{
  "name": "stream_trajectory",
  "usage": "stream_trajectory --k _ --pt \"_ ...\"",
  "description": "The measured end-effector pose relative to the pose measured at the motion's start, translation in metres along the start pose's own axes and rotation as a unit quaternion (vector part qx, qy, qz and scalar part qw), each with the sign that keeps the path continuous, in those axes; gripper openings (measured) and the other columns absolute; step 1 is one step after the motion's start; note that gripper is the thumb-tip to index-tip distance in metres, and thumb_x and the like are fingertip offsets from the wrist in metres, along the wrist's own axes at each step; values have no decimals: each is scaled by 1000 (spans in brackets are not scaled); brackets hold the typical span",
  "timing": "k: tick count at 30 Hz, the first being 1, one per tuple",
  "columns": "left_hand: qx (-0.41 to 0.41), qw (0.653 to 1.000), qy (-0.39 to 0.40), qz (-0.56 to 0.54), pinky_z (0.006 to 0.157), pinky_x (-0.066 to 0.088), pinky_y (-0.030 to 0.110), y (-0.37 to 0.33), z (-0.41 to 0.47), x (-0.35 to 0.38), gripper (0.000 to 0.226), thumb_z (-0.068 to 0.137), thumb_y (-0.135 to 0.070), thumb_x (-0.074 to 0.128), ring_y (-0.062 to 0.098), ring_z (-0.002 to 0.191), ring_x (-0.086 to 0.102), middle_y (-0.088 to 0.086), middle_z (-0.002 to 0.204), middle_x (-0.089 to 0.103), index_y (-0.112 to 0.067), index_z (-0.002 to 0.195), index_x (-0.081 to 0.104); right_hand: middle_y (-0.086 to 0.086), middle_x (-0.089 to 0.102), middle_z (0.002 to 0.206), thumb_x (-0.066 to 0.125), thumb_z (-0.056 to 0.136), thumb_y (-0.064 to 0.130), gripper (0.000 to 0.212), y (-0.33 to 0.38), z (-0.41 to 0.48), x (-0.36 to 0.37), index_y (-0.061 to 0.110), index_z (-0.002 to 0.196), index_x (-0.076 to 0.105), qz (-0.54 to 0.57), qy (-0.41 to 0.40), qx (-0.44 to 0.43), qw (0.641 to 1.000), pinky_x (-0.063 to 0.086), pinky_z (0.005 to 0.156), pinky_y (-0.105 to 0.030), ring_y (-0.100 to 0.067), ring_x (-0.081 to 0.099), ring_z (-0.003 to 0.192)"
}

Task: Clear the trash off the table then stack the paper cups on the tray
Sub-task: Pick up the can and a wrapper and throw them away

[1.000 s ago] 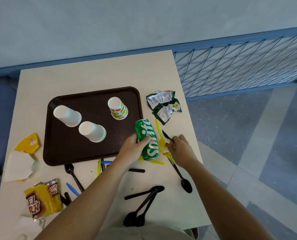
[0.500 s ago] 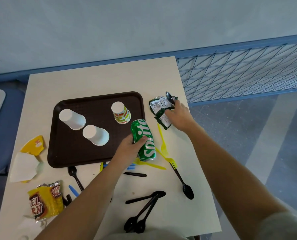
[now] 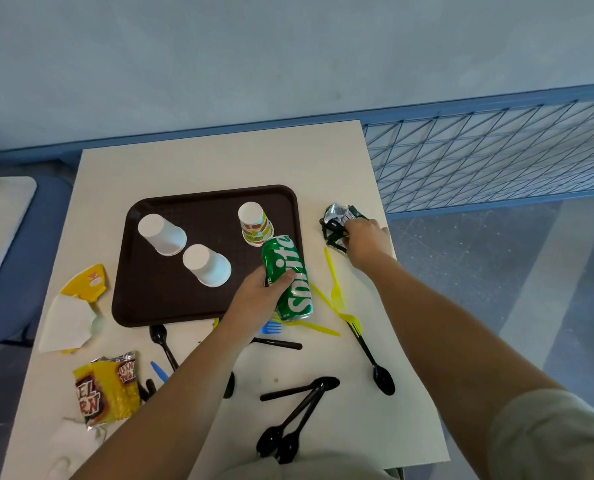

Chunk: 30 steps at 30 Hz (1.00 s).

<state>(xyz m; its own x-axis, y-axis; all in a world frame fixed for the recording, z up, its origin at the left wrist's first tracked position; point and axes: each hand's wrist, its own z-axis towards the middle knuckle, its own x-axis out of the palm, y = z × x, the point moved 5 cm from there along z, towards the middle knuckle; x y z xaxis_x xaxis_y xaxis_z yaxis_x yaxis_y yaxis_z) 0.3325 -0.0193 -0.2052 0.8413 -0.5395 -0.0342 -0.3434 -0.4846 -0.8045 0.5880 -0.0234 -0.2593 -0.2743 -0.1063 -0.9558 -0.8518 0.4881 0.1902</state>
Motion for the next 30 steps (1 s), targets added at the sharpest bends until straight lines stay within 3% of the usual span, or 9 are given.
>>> stream_trajectory --k 7,11,13,17,20,25,27,30 --pt "33 999 15 -13 96 60 44 -4 -43 -11 20 101 -23 64 24 104 76 4 111 79 -18 120 70 -11 63 102 58 97 31 21 6 -77 -36 10 101 61 149 -143 67 976 48 80 -46 -36 57 96" --pt "49 999 11 -2 78 62 29 5 -80 -24 16 101 -19 62 13 92 78 1 103 80 -20 115 71 -14 61 93 58 96 33 27 26 -149 -41 6 95 60 201 -187 52 960 50 73 -47 -37 56 87" --pt "52 999 13 0 74 61 25 17 -101 -32 17 101 -15 61 11 89 77 -2 99 80 -21 111 72 -15 62 95 58 97 33 27 39 -189 -39 5 99 62 220 -194 48 955 50 74 -47 -37 57 88" --pt "64 996 37 42 97 58 42 48 -149 -50 21 92 -23 60 16 102 75 -7 103 80 -28 107 74 -12 61 94 59 99 26 21 69 -273 -30 5 100 62 247 -203 57 946 40 70 -36 -31 55 87" --pt "75 993 53 70 97 56 37 69 -189 -60 19 95 -22 59 10 101 73 -16 99 79 -31 103 74 -4 58 90 57 101 24 16 85 -332 -20 9 100 61 267 -196 77 940 32 67 -32 -25 53 83" --pt "92 987 64 111 102 55 46 106 -235 -59 26 84 -38 63 12 106 72 -16 108 78 -35 109 72 3 57 88 56 103 23 9 95 -415 -4 19 95 56 308 -170 88 932 33 70 -30 -19 52 82" --pt "98 984 73 129 100 56 41 119 -246 -51 29 87 -36 65 10 105 71 -14 111 76 -31 115 70 7 53 83 56 103 22 11 91 -442 4 22 92 52 319 -161 93 929 30 68 -29 -17 49 78" --pt "120 975 86 165 85 52 20 138 -261 -33 25 98 -22 64 -3 100 66 -15 111 73 -27 122 67 8 53 81 56 102 22 12 71 -474 22 19 91 52 332 -137 118 926 31 66 -30 -16 50 76"
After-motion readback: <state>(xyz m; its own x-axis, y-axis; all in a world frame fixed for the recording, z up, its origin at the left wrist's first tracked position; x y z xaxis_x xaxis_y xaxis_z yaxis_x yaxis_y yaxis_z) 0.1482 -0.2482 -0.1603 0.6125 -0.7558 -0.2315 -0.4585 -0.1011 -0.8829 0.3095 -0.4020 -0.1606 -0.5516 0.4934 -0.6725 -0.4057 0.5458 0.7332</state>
